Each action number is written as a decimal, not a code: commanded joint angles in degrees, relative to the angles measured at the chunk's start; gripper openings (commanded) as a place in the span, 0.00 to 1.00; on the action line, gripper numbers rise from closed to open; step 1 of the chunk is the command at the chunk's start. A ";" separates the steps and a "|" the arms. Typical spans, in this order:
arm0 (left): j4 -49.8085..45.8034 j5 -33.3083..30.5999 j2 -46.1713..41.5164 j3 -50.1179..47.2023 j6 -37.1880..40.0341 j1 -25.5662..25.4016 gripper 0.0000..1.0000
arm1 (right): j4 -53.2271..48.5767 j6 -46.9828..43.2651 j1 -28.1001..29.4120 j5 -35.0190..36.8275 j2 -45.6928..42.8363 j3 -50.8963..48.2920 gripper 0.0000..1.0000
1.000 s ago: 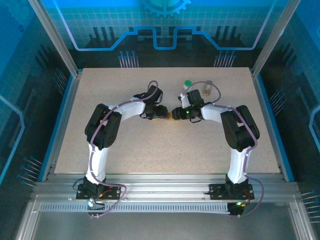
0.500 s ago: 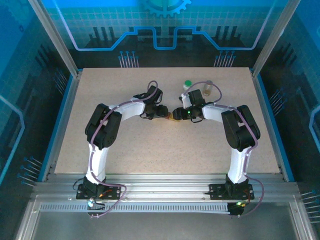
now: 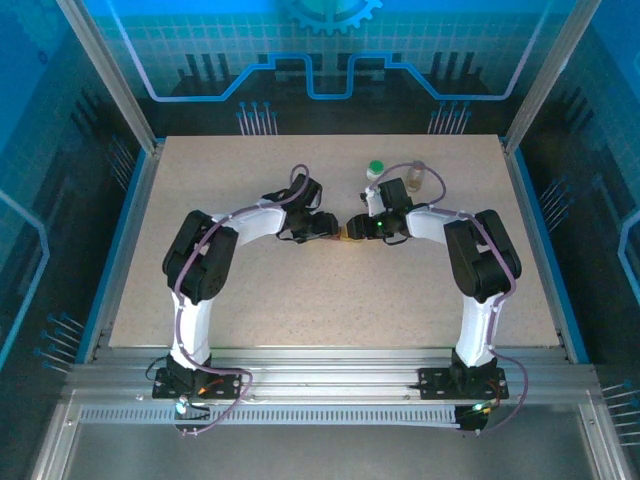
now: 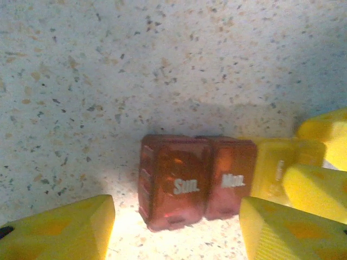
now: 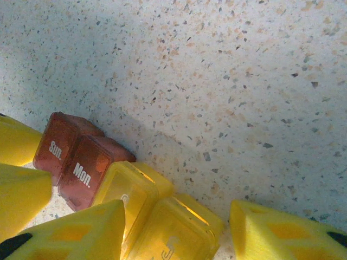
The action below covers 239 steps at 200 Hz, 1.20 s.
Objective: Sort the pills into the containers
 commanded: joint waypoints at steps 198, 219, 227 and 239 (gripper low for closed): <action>-3.50 -6.30 -6.34 1.60 2.01 -1.41 0.63 | -4.63 -2.14 -1.47 -2.30 4.22 5.86 0.53; -3.36 -7.02 -10.15 0.71 2.33 -0.88 0.63 | -2.88 -1.27 -1.47 -3.61 4.44 6.84 0.53; -3.09 -7.36 -11.71 -0.17 2.45 -0.56 0.64 | -2.81 -1.00 -1.47 -3.66 4.15 7.30 0.53; -2.36 -8.09 -14.17 -1.92 2.94 -0.09 0.64 | -3.22 -0.74 -1.47 -3.78 3.24 7.95 0.53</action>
